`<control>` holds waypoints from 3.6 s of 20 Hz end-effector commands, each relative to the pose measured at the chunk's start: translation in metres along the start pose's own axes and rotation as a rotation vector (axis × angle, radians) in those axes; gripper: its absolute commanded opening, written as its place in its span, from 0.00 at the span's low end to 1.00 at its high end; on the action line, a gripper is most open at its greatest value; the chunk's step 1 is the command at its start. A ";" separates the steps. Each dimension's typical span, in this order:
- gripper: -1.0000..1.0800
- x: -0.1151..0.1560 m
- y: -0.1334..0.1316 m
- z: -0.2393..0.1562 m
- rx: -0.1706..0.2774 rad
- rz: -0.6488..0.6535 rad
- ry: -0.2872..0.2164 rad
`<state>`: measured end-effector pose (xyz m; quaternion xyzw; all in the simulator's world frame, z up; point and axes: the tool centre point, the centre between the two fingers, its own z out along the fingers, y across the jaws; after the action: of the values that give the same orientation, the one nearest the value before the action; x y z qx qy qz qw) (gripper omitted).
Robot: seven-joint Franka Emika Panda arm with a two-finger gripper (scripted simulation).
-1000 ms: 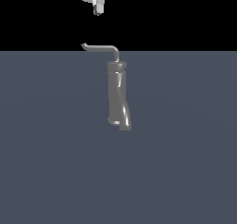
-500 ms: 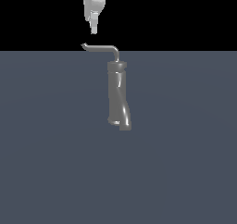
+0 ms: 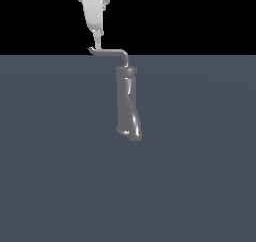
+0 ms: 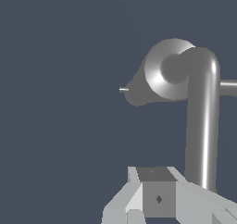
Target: Turn on the faucet by rotating a designated handle.
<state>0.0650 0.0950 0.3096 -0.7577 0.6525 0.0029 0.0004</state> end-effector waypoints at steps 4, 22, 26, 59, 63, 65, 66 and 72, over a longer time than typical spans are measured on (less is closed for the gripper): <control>0.00 -0.003 -0.007 0.009 0.003 0.038 0.004; 0.00 -0.007 0.022 0.010 0.003 0.042 0.005; 0.00 -0.009 0.033 0.010 0.003 0.042 0.005; 0.00 0.034 0.125 0.010 0.004 0.043 0.005; 0.00 0.034 0.124 0.010 0.007 0.031 0.005; 0.00 0.047 0.126 0.010 0.006 0.033 0.005; 0.00 0.054 0.127 0.010 0.006 0.034 0.005; 0.00 0.094 0.133 0.010 0.004 0.040 0.005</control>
<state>-0.0532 0.0101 0.2998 -0.7549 0.6558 0.0008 0.0009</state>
